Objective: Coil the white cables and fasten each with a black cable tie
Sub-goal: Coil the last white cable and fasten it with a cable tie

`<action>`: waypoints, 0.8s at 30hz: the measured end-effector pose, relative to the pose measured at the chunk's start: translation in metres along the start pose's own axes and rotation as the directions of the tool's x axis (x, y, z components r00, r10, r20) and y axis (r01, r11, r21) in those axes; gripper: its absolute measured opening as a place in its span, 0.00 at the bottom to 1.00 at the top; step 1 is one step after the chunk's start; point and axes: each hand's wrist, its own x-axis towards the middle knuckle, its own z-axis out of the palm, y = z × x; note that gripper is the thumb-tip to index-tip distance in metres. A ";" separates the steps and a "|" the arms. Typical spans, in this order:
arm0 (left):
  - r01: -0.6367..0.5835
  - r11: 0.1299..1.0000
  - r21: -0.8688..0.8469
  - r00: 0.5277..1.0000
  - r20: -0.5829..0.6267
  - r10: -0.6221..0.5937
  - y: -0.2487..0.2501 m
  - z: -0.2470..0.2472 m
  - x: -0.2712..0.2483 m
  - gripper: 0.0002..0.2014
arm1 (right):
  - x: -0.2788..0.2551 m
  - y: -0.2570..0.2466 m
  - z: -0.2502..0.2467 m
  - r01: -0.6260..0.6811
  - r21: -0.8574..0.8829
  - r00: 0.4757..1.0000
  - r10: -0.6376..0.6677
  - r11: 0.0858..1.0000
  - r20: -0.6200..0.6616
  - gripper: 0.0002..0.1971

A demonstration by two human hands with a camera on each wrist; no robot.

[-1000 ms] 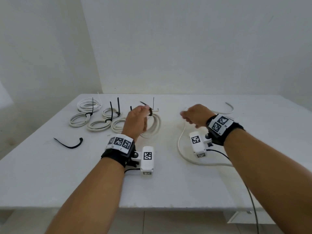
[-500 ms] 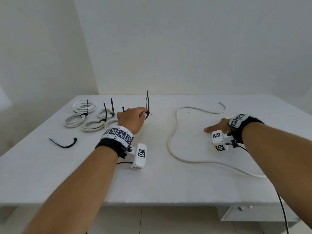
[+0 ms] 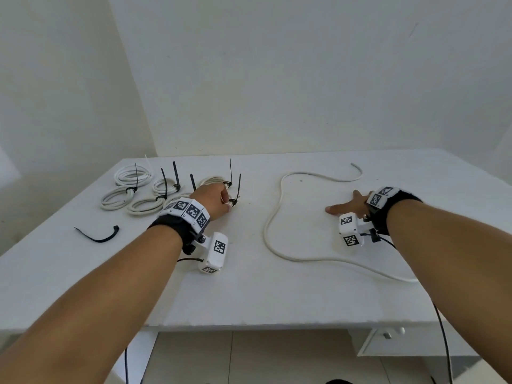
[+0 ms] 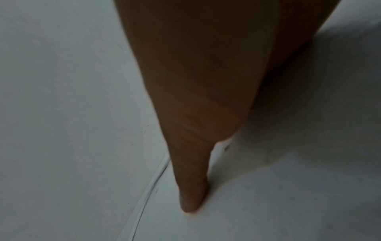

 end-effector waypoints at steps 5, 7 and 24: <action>0.010 0.997 0.078 1.000 0.005 -0.011 0.005 -0.013 -0.005 0.08 | -0.005 0.003 -0.001 0.006 -0.040 1.000 -0.007 0.999 -0.025 0.58; 0.004 0.997 0.074 0.998 -0.065 0.001 0.014 -0.026 -0.008 0.12 | -0.006 0.004 0.000 0.014 -0.049 0.999 -0.016 0.999 -0.035 0.58; -0.411 0.911 -0.016 0.898 0.164 0.408 0.199 0.022 0.131 0.07 | 0.010 0.005 0.005 -0.015 -0.217 0.999 0.006 0.976 -0.046 0.64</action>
